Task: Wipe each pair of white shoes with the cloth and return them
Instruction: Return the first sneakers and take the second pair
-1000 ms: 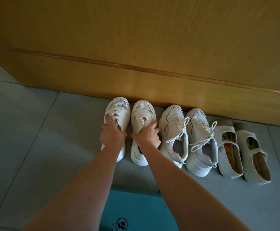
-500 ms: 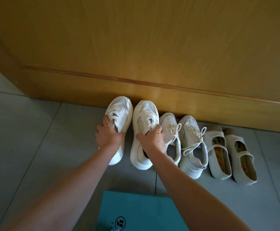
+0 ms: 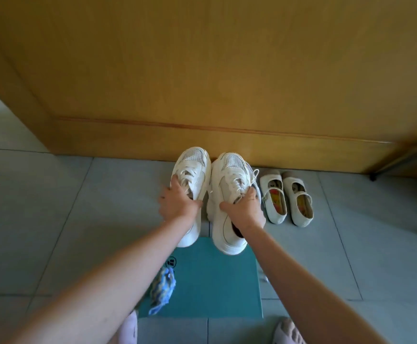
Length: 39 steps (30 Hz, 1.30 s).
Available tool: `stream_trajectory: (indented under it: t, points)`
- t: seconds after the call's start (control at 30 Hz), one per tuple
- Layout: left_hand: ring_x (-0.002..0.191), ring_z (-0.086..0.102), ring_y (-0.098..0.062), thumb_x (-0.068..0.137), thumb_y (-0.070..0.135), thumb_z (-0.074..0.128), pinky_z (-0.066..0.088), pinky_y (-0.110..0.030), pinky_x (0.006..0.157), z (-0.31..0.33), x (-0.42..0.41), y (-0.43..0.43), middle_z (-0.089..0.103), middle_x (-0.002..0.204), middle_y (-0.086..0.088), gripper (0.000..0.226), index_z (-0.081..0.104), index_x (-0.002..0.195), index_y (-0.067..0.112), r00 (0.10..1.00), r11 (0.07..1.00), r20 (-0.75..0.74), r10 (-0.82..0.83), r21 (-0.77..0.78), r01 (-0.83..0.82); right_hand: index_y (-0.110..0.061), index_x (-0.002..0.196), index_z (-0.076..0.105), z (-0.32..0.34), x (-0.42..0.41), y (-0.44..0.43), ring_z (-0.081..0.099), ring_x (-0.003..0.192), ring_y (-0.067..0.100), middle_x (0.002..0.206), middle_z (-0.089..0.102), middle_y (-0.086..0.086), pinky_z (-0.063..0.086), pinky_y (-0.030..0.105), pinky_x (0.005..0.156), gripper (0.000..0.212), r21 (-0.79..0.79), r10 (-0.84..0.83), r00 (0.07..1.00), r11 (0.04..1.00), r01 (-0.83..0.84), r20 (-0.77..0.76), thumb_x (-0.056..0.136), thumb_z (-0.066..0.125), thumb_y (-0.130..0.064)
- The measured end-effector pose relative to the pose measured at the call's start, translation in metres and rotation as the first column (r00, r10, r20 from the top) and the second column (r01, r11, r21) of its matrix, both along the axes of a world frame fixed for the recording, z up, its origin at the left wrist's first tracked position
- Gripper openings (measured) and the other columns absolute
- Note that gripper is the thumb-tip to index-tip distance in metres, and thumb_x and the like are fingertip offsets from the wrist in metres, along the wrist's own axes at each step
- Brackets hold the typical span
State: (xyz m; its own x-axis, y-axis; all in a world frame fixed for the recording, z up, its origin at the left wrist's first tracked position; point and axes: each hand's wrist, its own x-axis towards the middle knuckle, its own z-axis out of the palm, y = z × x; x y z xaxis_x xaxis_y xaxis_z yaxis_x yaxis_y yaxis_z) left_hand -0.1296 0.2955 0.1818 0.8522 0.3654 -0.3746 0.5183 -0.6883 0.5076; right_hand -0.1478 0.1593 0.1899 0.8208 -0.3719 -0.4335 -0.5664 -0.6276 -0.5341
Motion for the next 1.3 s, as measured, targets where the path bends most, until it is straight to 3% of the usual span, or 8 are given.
stream_trajectory:
  t: [0.17, 0.37, 0.57, 0.77, 1.0, 1.1, 1.2, 1.3]
  points:
    - [0.12, 0.044, -0.038, 0.074, 0.031, 0.074, 0.041, -0.044, 0.094, -0.027, -0.087, -0.02, 0.04, 0.134, -0.019, 0.093, 0.018, 0.147, 0.02, 0.997, 0.989, -0.048, 0.068, -0.127, -0.074, -0.02, 0.133, 0.026, -0.01, -0.071, -0.013, 0.055, 0.104, 0.03, 0.123, 0.047, 0.006, 0.041, 0.034, 0.078, 0.075, -0.042, 0.012, 0.997, 0.999, -0.015, -0.075, 0.074, 0.067, -0.04]
    - [0.123, 0.039, -0.04, 0.072, 0.033, 0.074, 0.04, -0.046, 0.093, -0.049, -0.151, -0.04, 0.037, 0.137, -0.018, 0.096, 0.016, 0.147, 0.021, 0.992, 0.993, -0.11, 0.065, -0.094, -0.076, -0.02, 0.133, 0.026, -0.04, -0.13, -0.022, 0.056, 0.105, 0.028, 0.125, 0.047, 0.004, 0.045, 0.035, 0.078, 0.073, -0.055, -0.034, 0.985, 0.998, 0.025, -0.17, 0.074, 0.066, -0.04]
    - [0.126, 0.036, -0.039, 0.073, 0.032, 0.075, 0.039, -0.047, 0.095, -0.061, -0.165, -0.042, 0.031, 0.142, -0.016, 0.097, 0.014, 0.148, 0.023, 0.988, 0.995, -0.143, 0.056, -0.073, -0.067, -0.019, 0.127, 0.027, -0.059, -0.151, -0.021, 0.058, 0.098, 0.03, 0.12, 0.048, 0.005, 0.042, 0.033, 0.073, 0.068, -0.078, -0.054, 0.984, 0.996, 0.041, -0.171, 0.074, 0.066, -0.039]
    - [0.127, 0.035, -0.038, 0.074, 0.034, 0.074, 0.037, -0.049, 0.097, -0.067, -0.17, -0.038, 0.03, 0.145, -0.013, 0.094, 0.016, 0.147, 0.023, 0.994, 0.999, -0.111, 0.016, -0.032, -0.02, -0.019, 0.126, 0.026, -0.071, -0.16, -0.013, 0.06, 0.095, 0.032, 0.118, 0.046, 0.005, 0.047, 0.036, 0.075, 0.07, -0.086, -0.066, 0.985, 0.995, 0.053, -0.158, 0.072, 0.064, -0.042]
    - [0.13, 0.032, -0.036, 0.075, 0.036, 0.073, 0.036, -0.048, 0.098, -0.069, -0.175, -0.037, 0.028, 0.146, -0.013, 0.096, 0.013, 0.148, 0.022, 0.995, 1.0, -0.095, -0.008, -0.028, 0.005, -0.021, 0.136, 0.019, -0.078, -0.162, -0.01, 0.057, 0.106, 0.031, 0.127, 0.042, 0.005, 0.046, 0.039, 0.083, 0.085, -0.081, -0.08, 0.987, 0.994, 0.069, -0.137, 0.072, 0.065, -0.054]
    - [0.131, 0.03, -0.037, 0.075, 0.038, 0.072, 0.035, -0.048, 0.099, -0.069, -0.175, -0.037, 0.026, 0.147, -0.014, 0.098, 0.011, 0.149, 0.021, 0.995, 0.999, -0.099, -0.032, -0.021, 0.03, -0.022, 0.139, 0.017, -0.077, -0.161, -0.011, 0.054, 0.112, 0.031, 0.133, 0.04, 0.005, 0.042, 0.039, 0.087, 0.085, -0.05, -0.081, 0.983, 0.996, 0.074, -0.162, 0.076, 0.055, -0.064]
    - [0.132, 0.029, -0.037, 0.072, 0.045, 0.073, 0.032, -0.047, 0.102, -0.068, -0.174, -0.034, 0.025, 0.147, -0.014, 0.102, 0.01, 0.149, 0.02, 0.993, 0.998, -0.107, -0.044, -0.042, 0.04, -0.018, 0.14, 0.03, -0.074, -0.159, -0.024, 0.048, 0.121, 0.027, 0.14, 0.04, 0.006, 0.038, 0.041, 0.095, 0.072, 0.079, -0.224, 0.971, 0.97, 0.231, -0.086, 0.087, 0.037, -0.066]
    - [0.135, 0.023, -0.034, 0.07, 0.052, 0.071, 0.026, -0.045, 0.108, -0.065, -0.17, -0.03, 0.023, 0.149, -0.013, 0.102, 0.015, 0.148, 0.018, 0.998, 0.998, -0.018, -0.059, -0.035, 0.058, -0.009, 0.13, 0.046, -0.088, -0.157, -0.055, 0.045, 0.12, 0.029, 0.133, 0.046, 0.014, 0.036, 0.041, 0.097, 0.05, 0.176, -0.484, 0.873, 0.866, 0.469, 0.056, 0.096, 0.037, -0.044]
